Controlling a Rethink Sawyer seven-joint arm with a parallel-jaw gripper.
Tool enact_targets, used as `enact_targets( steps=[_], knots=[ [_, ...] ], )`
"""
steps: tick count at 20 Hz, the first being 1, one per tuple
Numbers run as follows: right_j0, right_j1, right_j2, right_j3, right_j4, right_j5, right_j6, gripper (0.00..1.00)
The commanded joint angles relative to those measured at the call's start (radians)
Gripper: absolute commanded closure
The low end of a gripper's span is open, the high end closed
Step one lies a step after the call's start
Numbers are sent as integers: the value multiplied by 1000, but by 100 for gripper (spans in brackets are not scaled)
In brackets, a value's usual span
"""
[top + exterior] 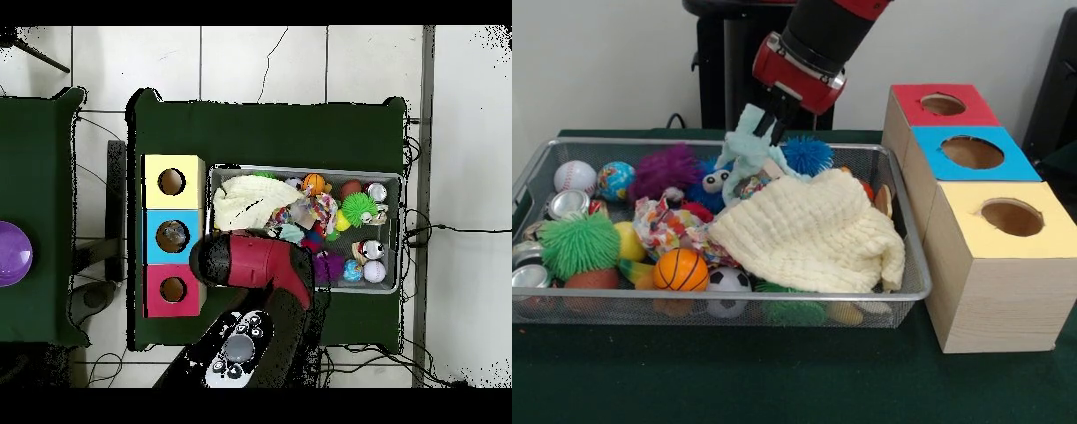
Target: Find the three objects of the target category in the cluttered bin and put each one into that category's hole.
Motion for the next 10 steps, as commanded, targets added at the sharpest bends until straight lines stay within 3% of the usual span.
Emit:
enact_targets(
  steps=[1,6,10],
  knots=[
    [-58,20,51,-60,29,-11,168,100],
    [-223,4,310,53,94,-247,144,100],
    [-345,-5,486,111,82,-359,120,100]
  ],
)
